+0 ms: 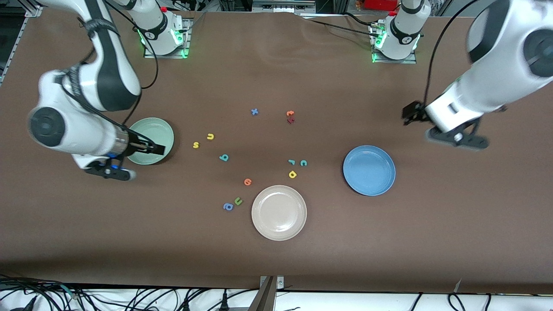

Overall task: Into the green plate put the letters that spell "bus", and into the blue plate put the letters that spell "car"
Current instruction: 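Reach the right gripper to the yellow s while the left gripper reaches letters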

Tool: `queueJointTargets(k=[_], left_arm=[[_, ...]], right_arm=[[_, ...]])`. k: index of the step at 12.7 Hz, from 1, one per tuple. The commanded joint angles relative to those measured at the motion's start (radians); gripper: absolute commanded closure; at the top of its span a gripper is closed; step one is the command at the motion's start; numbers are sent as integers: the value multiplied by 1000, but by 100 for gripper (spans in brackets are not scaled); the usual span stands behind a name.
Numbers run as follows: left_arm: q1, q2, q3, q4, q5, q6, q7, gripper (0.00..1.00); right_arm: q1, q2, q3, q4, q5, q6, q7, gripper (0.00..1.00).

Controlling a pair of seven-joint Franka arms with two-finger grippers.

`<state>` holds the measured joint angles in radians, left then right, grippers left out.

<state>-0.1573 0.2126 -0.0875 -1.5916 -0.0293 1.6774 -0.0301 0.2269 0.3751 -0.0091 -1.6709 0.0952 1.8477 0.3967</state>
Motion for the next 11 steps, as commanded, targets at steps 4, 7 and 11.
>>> queueJointTargets(k=[4,7,11], left_arm=[[-111,235,5,48,-18,258,13,0],[-178,367,5,55,-20,457,16,0],[-254,468,3,55,-18,605,13,0]], right_arm=[[17,-38,47,-326,-14,347,56,2],[90,-3,44,-375,-23,444,109,6],[135,70,43,-388,-71,528,192,6]])
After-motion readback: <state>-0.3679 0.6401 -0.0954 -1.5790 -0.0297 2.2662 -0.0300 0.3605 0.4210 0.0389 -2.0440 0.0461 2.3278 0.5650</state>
